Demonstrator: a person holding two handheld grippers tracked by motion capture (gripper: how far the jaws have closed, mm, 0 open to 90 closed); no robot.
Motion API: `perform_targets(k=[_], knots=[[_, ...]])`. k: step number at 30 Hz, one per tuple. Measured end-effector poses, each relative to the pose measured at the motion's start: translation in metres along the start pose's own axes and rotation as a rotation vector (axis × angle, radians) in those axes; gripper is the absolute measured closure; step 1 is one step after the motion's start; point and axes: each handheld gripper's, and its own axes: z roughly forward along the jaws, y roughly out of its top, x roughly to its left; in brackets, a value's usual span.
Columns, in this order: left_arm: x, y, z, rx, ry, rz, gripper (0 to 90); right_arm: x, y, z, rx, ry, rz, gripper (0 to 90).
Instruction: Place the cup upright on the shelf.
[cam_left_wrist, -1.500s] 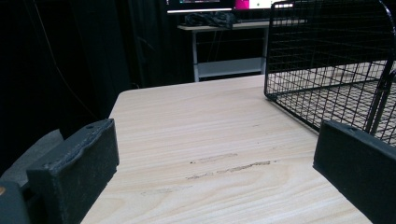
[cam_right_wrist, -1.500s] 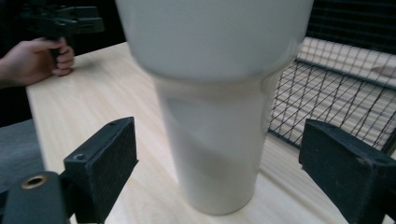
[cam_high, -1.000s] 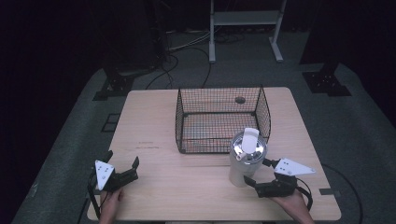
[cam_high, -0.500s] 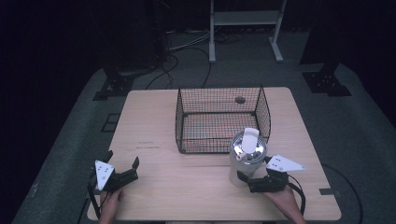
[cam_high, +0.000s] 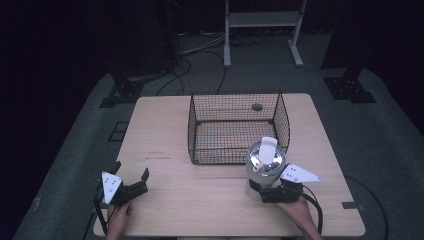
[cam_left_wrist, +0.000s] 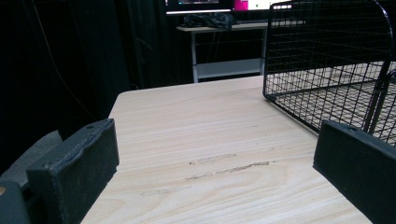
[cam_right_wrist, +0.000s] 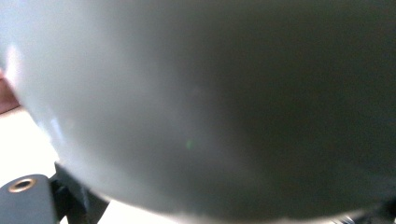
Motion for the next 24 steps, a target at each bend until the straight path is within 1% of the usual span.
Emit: perform_targets(k=[3, 6, 7, 12, 17, 19, 24], knots=[[0.0002, -0.0001, -0.0002, -0.001, -0.001, 0.000, 0.0, 0.0007, 0.0008, 0.0012, -0.006, -0.001, 0.002, 7.3], [0.0005, -0.0002, -0.0004, -0.005, 0.000, -0.002, 0.0, 0.0004, 0.0005, 0.0014, -0.010, -0.002, -0.012, 8.3], [0.0004, -0.0002, -0.0004, -0.005, 0.000, -0.002, 0.0, 0.0001, 0.0003, 0.0009, -0.011, -0.001, -0.027, 8.8], [0.0004, -0.0002, -0.0004, -0.005, 0.000, -0.002, 0.0, -0.0001, 0.0000, 0.0003, -0.012, 0.001, -0.033, 9.1], [0.0005, -0.0001, -0.0006, -0.004, -0.001, -0.001, 0.0, -0.0020, -0.0008, -0.0002, -0.022, 0.023, -0.043, 9.4], [0.0005, -0.0002, -0.0007, -0.005, -0.001, -0.002, 0.0, -0.0021, -0.0006, -0.0014, -0.017, 0.031, -0.042, 9.4], [0.0005, -0.0002, -0.0004, -0.005, -0.001, -0.002, 0.0, -0.0024, -0.0009, -0.0047, -0.016, 0.035, -0.041, 9.5]])
